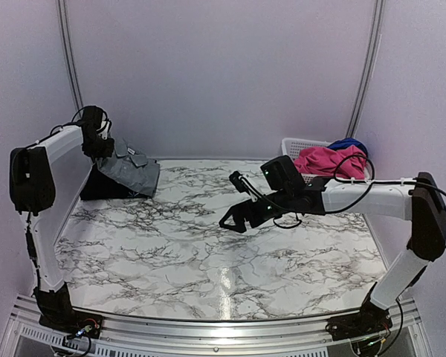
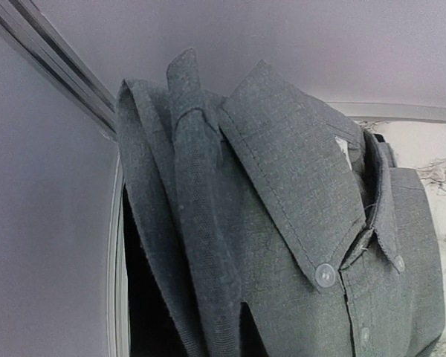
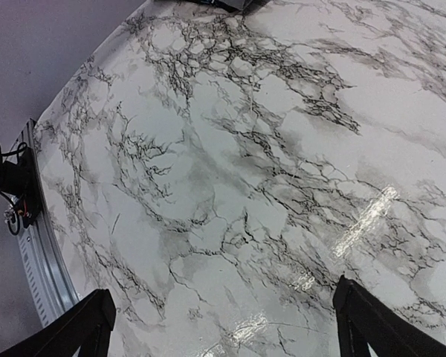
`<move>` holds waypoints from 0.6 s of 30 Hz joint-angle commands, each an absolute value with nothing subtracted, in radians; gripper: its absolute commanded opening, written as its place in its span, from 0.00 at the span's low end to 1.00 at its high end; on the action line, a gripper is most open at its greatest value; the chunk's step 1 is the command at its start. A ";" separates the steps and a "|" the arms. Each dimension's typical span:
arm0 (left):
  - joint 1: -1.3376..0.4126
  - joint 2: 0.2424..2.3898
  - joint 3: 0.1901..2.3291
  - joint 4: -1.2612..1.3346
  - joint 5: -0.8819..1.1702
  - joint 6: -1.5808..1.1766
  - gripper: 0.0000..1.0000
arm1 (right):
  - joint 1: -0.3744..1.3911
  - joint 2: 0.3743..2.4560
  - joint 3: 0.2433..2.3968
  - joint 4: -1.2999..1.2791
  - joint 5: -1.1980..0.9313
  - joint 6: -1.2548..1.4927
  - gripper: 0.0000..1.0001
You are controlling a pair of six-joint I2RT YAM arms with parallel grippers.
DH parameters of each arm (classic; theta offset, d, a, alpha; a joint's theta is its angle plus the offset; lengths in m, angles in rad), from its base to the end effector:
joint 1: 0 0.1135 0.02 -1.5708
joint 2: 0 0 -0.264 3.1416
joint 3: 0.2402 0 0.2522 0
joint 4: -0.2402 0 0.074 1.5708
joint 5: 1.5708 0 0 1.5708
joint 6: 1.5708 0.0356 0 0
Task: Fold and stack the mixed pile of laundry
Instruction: Place the square-folded shirt at the corner of the board.
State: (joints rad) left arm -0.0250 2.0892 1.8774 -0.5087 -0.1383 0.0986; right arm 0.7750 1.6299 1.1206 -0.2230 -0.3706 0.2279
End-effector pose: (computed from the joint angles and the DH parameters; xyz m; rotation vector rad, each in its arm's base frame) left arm 0.4850 -0.0072 0.2779 0.0698 2.2897 0.1966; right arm 0.2470 0.2600 0.2383 -0.8482 2.2749 0.9160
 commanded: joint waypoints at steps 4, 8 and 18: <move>0.044 2.195 1.916 -0.440 -0.127 0.156 0.00 | 0.737 1.634 1.184 -0.299 -0.390 0.183 0.99; 0.068 2.244 1.909 -0.411 -0.172 0.149 0.00 | 0.724 1.632 1.185 -0.315 -0.399 0.172 0.99; 0.097 2.298 1.950 -0.430 -0.377 0.165 0.50 | 0.709 1.603 1.177 -0.336 -0.386 0.170 0.99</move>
State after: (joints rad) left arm 0.0849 2.2967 1.9099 -0.4488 -0.1982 0.1688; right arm 0.7288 1.6299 1.1442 -0.3164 -0.3843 0.1822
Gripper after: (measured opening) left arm 0.188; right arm 0.985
